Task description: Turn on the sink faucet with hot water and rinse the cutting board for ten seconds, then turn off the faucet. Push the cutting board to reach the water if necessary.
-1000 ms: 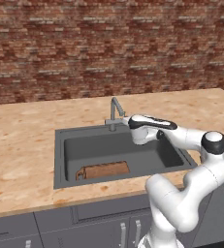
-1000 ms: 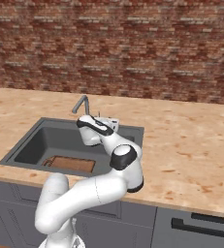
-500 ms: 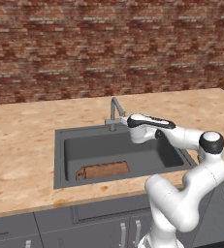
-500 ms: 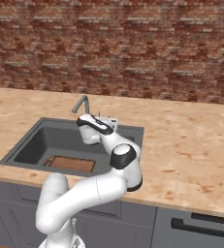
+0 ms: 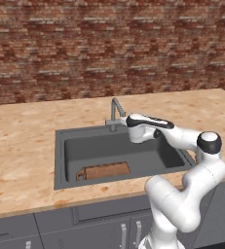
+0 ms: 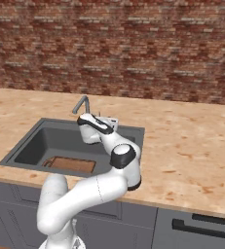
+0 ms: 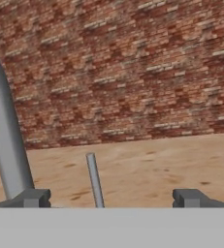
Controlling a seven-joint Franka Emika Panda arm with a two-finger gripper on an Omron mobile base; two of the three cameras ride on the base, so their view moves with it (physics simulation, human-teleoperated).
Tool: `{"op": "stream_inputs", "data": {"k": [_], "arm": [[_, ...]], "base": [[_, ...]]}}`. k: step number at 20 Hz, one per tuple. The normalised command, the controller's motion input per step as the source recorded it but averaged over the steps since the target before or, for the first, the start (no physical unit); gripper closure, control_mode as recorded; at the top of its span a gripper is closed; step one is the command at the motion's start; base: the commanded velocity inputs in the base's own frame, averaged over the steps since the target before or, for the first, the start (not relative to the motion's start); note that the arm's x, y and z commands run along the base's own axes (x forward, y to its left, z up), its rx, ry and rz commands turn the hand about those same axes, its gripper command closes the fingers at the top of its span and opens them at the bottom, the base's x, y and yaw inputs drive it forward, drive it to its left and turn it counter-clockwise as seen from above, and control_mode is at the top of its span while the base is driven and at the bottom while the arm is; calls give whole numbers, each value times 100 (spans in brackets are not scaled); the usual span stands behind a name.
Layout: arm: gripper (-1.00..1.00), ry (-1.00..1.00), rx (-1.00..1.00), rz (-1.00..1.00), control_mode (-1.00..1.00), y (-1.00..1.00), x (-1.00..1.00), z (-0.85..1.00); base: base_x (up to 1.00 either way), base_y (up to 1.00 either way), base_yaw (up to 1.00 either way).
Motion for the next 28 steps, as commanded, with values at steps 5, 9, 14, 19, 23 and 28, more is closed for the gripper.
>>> {"op": "stream_inputs", "data": {"k": [5,9,14,19,23,28], "arm": [[-100,0,0,0,-100,4,3,-4],[-100,0,0,0,-100,0,7,0],[-100,0,0,0,-100,0,11,0],[-100,0,0,0,-100,0,15,0],[-100,0,0,0,-100,0,12,-1],[-100,0,0,0,-100,0,3,-3]], "base": [[0,0,0],[0,0,0],[0,0,0],[0,0,0],[0,0,0],[0,0,0]]}}
